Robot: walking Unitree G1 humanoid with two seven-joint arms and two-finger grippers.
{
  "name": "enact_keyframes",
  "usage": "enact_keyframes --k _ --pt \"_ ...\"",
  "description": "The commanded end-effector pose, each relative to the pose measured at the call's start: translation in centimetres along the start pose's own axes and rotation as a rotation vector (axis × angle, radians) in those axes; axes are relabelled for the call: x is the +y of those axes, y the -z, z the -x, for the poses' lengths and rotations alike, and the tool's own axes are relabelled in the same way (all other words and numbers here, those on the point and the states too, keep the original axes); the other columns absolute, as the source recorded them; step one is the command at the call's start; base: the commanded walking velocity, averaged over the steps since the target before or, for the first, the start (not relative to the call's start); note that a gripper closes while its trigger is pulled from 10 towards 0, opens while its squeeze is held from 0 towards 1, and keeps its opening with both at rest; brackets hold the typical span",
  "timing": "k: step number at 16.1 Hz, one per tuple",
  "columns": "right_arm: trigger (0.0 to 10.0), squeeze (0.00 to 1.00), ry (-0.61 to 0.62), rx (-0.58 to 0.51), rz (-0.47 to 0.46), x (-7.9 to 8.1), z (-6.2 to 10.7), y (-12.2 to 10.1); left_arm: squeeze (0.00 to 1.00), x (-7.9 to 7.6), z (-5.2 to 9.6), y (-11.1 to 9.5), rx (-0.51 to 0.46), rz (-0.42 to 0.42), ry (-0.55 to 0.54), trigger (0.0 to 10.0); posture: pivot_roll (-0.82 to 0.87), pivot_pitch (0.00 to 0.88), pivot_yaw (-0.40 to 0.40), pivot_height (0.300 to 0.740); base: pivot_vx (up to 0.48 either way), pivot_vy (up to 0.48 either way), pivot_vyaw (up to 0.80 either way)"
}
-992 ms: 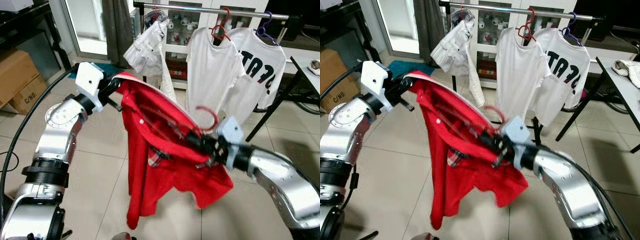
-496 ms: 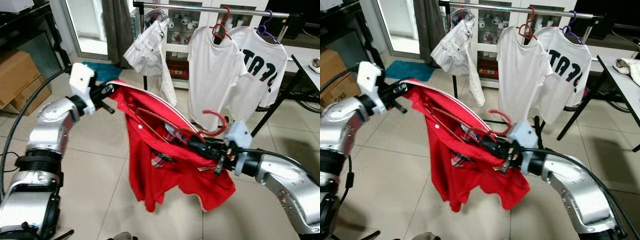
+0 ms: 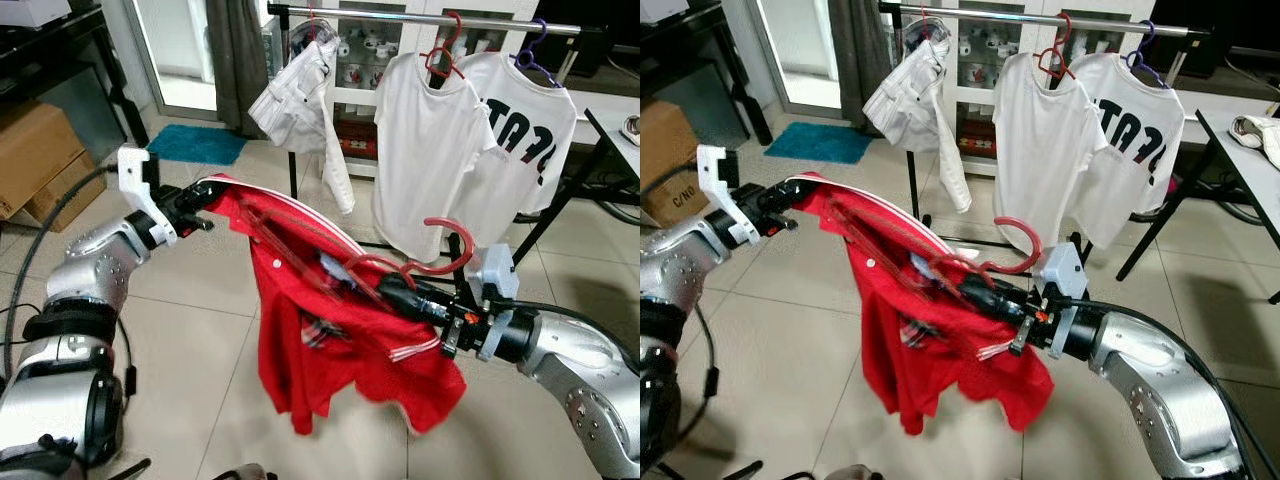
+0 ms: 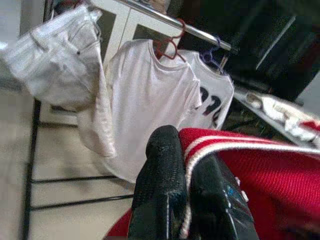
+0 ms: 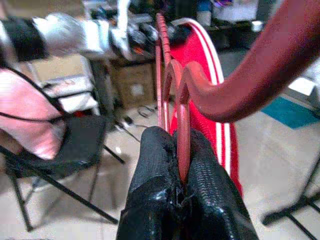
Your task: Hang hanger
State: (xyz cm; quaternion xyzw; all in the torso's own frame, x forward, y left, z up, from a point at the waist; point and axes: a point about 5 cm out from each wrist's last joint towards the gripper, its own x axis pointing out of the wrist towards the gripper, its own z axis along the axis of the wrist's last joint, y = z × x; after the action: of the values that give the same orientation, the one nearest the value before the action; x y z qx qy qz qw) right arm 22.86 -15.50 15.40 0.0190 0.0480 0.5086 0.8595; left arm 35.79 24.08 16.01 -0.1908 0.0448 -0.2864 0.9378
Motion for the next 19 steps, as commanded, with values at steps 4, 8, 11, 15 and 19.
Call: enact_keyframes --k 4,8,11,15,19 --pt "0.0 0.00 0.088 -0.155 -0.077 -0.5 0.0 -1.3 0.00 -0.2 -0.4 1.0 0.046 0.027 -0.050 0.0 -0.05 0.000 0.072 0.740 0.000 0.000 0.00" --pt "0.0 0.00 0.248 -0.335 -0.150 -1.4 -2.1 -2.5 0.00 -4.3 -2.2 5.7 0.317 -0.288 0.116 0.0 -0.05 0.000 0.075 0.740 0.000 0.000 0.00" --pt "0.0 0.00 0.422 -0.481 -0.230 -2.8 -2.9 -3.6 0.00 -7.3 -2.7 7.8 0.378 -0.310 0.256 0.0 -0.05 0.000 0.074 0.740 0.000 0.000 0.00" --pt "0.0 0.00 0.754 -0.475 -0.267 -6.3 -1.8 -2.9 0.00 -9.3 -1.6 8.1 0.380 -0.315 0.370 0.0 -0.05 0.000 0.069 0.740 0.000 0.000 0.00" --pt "10.0 0.00 0.831 -0.032 -0.143 -4.9 -2.0 1.7 0.00 -6.5 1.9 8.5 0.234 -0.359 -0.086 4.7 -0.05 0.000 0.038 0.740 0.000 0.000 0.00"
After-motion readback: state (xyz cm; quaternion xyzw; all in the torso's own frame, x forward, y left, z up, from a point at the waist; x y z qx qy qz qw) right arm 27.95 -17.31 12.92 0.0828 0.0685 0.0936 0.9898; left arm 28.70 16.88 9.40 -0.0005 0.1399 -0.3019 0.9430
